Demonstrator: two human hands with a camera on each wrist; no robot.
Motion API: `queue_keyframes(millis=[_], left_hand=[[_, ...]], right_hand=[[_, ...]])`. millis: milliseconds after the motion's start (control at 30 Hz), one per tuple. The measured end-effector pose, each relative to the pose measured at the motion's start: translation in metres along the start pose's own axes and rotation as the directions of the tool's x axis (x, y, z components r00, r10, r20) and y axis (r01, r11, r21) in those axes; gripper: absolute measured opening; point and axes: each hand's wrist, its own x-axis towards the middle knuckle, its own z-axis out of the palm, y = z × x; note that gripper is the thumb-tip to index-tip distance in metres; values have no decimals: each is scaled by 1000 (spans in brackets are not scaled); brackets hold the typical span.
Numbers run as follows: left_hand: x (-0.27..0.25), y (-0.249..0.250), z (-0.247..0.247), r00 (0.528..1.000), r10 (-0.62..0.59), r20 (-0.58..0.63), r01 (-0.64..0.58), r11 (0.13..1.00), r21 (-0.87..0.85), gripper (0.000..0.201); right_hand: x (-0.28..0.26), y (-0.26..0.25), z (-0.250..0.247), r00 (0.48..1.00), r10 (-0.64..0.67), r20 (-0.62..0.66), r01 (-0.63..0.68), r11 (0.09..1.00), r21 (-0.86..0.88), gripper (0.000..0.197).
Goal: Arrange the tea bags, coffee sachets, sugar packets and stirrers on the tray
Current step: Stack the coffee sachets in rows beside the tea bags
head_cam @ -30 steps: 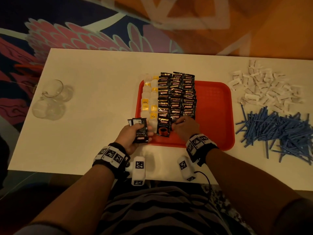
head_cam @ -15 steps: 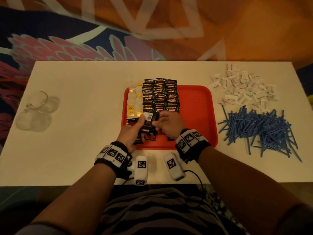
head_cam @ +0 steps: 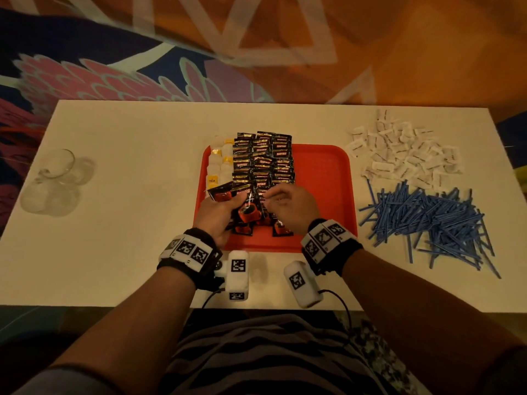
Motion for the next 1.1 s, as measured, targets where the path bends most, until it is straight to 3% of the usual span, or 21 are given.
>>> queue_keyframes(millis=[133, 233, 367, 567, 700, 833, 933, 1100], left_hand=[[-3, -3, 11, 998, 27, 51, -28, 999, 22, 24], [-5, -6, 17, 997, 54, 63, -53, 998, -16, 21], [1, -11, 18, 996, 83, -28, -84, 996, -14, 18], [5, -17, 15, 996, 77, -52, -79, 996, -35, 9], [12, -25, 12, 987, 82, -136, -84, 996, -8, 12], [18, -31, -1, 966, 26, -258, -34, 999, -25, 15], [23, -33, -18, 963, -63, -260, 46, 997, -69, 23], [21, -35, -39, 957, -118, -264, 101, 992, -79, 12]], right_hand=[[0, 1, -5, 995, 36, 97, -22, 990, -139, 13], [3, 6, -5, 994, 52, 94, -41, 992, -118, 19], [5, 8, 1, 995, 44, 90, -40, 998, -55, 21], [4, 14, 8, 991, -41, 125, 58, 990, -132, 10], [1, 22, 18, 992, -37, 119, 57, 983, -175, 7], [10, 38, 15, 994, 87, 72, -65, 961, -268, 7], [15, 55, 13, 979, 203, 16, -187, 927, -324, 13], [23, 72, 21, 946, 323, -33, -320, 907, -274, 22]])
